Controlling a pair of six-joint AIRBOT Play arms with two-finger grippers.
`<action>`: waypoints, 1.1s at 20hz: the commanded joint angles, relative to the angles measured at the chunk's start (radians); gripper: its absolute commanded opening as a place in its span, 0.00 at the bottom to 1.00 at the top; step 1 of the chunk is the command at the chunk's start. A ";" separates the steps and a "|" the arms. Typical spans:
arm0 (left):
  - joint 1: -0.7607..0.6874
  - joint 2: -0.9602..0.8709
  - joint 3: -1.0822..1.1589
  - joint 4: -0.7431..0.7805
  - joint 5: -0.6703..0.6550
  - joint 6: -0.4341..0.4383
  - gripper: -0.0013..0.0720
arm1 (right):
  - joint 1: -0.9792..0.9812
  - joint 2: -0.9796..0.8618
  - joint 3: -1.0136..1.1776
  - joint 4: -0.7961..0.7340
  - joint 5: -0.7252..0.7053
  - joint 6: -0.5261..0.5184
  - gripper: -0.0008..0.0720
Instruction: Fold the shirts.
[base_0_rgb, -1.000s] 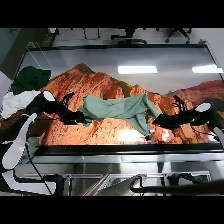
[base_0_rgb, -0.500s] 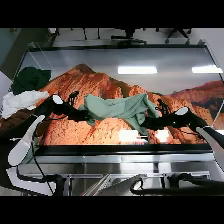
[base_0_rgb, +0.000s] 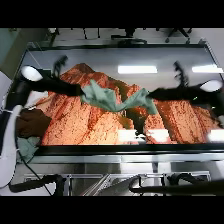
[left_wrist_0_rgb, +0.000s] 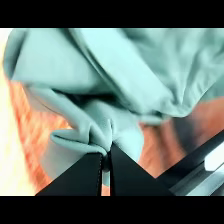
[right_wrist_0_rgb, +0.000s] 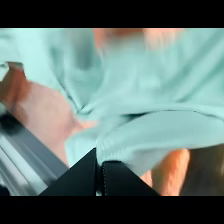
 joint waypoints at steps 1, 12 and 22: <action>0.077 0.188 0.262 -0.201 0.005 -0.046 0.03 | -0.145 0.085 0.356 0.099 0.092 0.046 0.03; 0.450 0.622 0.375 -0.187 0.123 -0.101 0.03 | -0.374 0.187 0.863 0.141 0.120 0.074 0.03; 0.073 0.134 0.112 -0.042 0.354 0.023 0.03 | -0.199 -0.123 0.346 0.082 0.034 -0.092 0.03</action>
